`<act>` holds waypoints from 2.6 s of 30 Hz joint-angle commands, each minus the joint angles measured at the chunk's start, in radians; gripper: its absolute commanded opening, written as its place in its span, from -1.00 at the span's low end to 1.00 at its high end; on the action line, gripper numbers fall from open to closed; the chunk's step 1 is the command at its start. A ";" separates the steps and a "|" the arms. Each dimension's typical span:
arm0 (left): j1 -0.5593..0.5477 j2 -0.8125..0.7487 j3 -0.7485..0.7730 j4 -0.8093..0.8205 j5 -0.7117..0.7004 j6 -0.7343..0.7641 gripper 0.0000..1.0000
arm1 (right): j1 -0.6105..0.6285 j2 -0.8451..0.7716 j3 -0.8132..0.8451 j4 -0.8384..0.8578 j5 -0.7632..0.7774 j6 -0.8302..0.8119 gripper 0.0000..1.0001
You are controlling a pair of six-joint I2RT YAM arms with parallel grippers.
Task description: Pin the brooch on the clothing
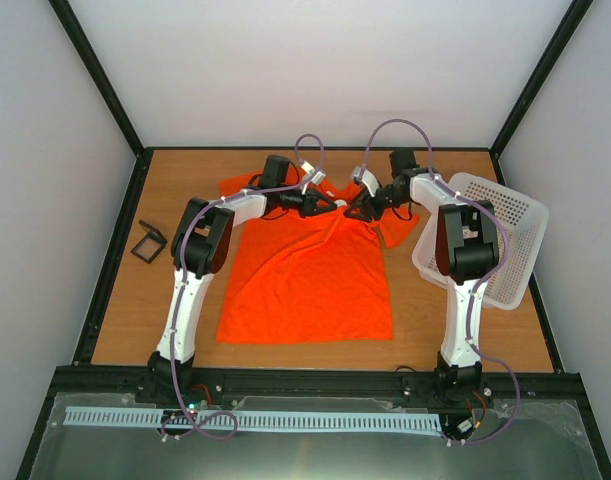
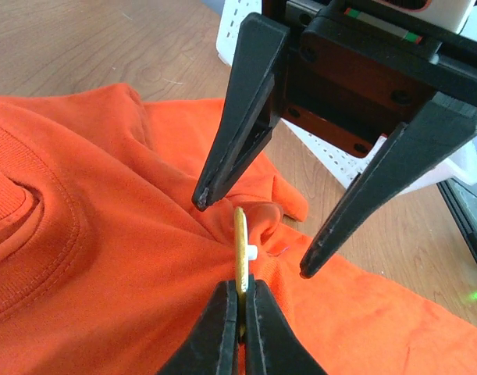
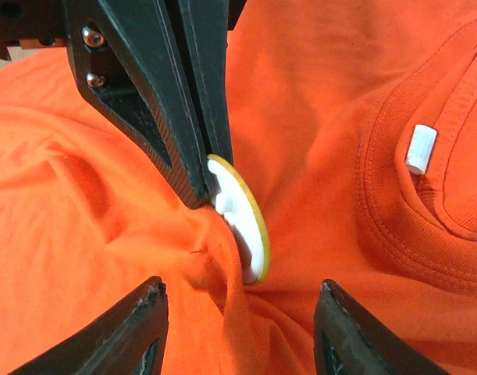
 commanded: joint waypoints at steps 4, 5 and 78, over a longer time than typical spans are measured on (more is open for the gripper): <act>0.005 0.006 0.033 0.045 0.054 0.007 -0.98 | 0.002 0.045 0.068 -0.047 0.007 -0.004 -0.12; 0.005 0.006 0.034 0.045 0.054 0.006 -0.98 | 0.003 0.050 0.075 -0.053 0.006 -0.004 -0.12; -0.124 -0.155 -0.080 -0.013 -0.094 0.282 -0.99 | 0.010 0.263 0.413 -0.156 -0.029 0.277 -0.24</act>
